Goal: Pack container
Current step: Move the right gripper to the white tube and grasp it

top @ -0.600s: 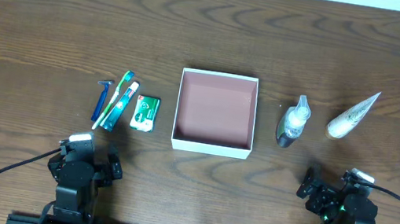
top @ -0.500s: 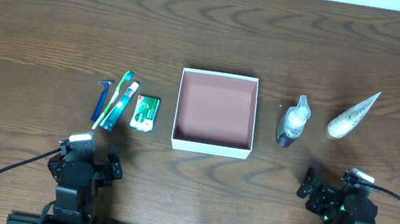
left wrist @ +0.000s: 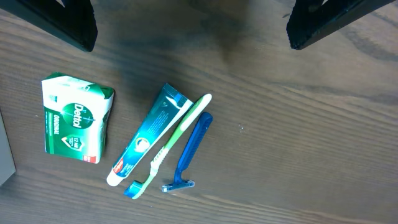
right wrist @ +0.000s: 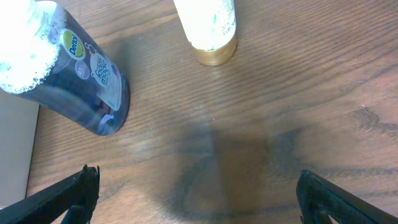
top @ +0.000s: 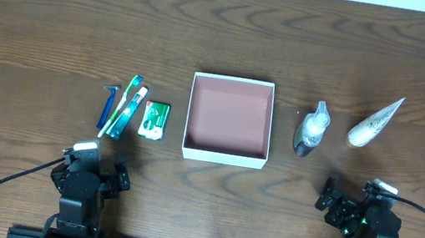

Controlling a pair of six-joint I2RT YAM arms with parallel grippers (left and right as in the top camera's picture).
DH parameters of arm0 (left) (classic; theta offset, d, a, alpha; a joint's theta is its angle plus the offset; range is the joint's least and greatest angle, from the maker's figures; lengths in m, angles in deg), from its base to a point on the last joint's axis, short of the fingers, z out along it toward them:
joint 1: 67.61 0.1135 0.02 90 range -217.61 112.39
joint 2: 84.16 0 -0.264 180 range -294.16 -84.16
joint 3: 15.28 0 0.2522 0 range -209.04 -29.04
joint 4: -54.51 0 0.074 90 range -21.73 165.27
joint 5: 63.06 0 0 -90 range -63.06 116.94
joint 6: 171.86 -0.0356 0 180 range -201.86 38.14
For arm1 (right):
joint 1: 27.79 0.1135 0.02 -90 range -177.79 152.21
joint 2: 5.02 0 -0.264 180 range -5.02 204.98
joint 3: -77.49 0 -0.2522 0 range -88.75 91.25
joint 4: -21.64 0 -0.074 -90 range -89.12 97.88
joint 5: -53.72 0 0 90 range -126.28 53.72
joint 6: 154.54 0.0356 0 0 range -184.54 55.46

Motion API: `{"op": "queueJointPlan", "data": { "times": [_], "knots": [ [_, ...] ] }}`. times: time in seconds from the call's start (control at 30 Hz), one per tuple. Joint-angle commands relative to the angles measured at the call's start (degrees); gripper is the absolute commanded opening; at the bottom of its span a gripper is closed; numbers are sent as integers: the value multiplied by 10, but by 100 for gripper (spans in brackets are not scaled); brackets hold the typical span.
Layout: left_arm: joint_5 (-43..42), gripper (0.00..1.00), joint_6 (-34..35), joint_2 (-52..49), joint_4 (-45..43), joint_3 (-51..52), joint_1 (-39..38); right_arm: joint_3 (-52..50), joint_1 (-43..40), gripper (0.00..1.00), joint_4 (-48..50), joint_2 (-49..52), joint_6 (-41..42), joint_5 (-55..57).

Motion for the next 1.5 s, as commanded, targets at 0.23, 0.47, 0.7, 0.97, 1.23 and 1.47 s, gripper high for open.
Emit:
{"op": "queueJointPlan", "data": {
  "times": [0.23,0.47,0.7,0.97,1.23,1.47],
  "knots": [
    [2,98,8,5,0,8,3,-2,-4,99,2,-3,-8,-2],
    [2,98,8,5,0,8,3,5,-4,99,4,-3,9,-28],
    [2,98,8,5,0,8,3,100,-4,99,-8,5,9,-70],
    [2,98,8,5,0,8,3,363,-4,99,-89,176,2,-63],
    [2,98,8,5,0,8,3,673,-5,99,-253,496,-39,-4],
    [2,98,8,5,0,8,3,826,-19,99,-314,689,-43,9]
  ]
}}
